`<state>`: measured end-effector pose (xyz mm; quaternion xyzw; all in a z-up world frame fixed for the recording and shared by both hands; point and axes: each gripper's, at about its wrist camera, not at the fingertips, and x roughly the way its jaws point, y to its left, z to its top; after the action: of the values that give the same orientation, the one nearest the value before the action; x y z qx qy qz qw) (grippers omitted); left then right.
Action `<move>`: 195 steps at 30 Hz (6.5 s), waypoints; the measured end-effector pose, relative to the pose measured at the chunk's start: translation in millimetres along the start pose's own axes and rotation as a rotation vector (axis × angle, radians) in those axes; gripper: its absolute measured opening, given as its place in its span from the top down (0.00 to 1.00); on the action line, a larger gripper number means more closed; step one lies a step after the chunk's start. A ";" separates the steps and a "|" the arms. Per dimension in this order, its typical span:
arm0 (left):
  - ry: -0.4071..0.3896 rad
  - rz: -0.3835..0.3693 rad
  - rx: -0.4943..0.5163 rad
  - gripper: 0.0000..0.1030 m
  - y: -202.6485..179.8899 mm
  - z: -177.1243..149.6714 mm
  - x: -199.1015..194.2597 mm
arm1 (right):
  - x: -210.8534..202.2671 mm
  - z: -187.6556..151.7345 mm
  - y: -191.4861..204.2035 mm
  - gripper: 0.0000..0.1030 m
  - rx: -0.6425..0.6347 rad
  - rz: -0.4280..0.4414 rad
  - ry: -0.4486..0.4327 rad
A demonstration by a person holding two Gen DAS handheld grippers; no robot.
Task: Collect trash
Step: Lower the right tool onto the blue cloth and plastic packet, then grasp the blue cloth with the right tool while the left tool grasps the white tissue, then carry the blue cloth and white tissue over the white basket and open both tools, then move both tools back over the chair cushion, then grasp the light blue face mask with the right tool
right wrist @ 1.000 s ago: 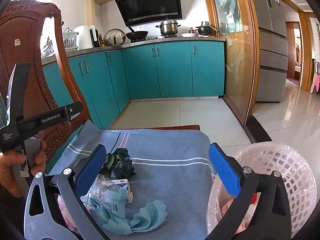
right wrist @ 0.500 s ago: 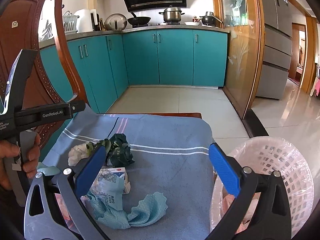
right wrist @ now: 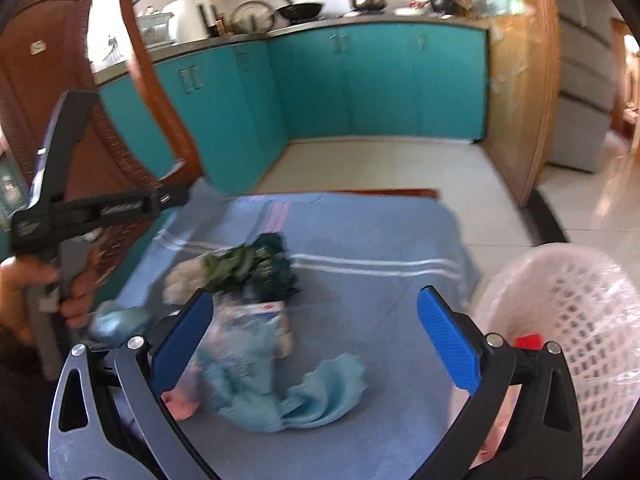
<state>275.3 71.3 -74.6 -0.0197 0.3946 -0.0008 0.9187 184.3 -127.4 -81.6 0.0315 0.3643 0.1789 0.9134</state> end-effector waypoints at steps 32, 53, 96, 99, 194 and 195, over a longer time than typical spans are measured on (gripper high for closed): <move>0.356 -0.032 0.122 0.11 -0.4 -37.7 55.3 | 36.4 -25.9 21.9 0.41 -0.126 -0.053 0.245; 0.355 -0.019 0.094 0.15 4.0 -38.6 56.7 | 53.3 -41.3 52.9 0.76 -0.286 -0.028 0.328; 0.302 0.019 0.221 0.72 -10.5 -46.5 55.9 | 12.3 -29.6 41.1 0.67 -0.250 0.154 0.217; 0.206 0.002 0.196 0.73 -7.8 -35.4 36.7 | -1.8 -19.4 25.5 0.67 -0.178 0.153 0.136; -0.162 -0.022 0.146 0.16 20.2 -17.8 -100.7 | 106.2 -44.2 176.1 0.99 -0.164 0.558 0.263; -0.160 -0.024 0.135 0.16 21.9 -17.0 -100.0 | 104.4 -43.4 172.9 0.99 -0.152 0.557 0.256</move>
<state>193.8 94.3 -14.6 0.0378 0.3187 -0.0369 0.9464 172.4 67.5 -149.2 0.0391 0.4395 0.4514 0.7756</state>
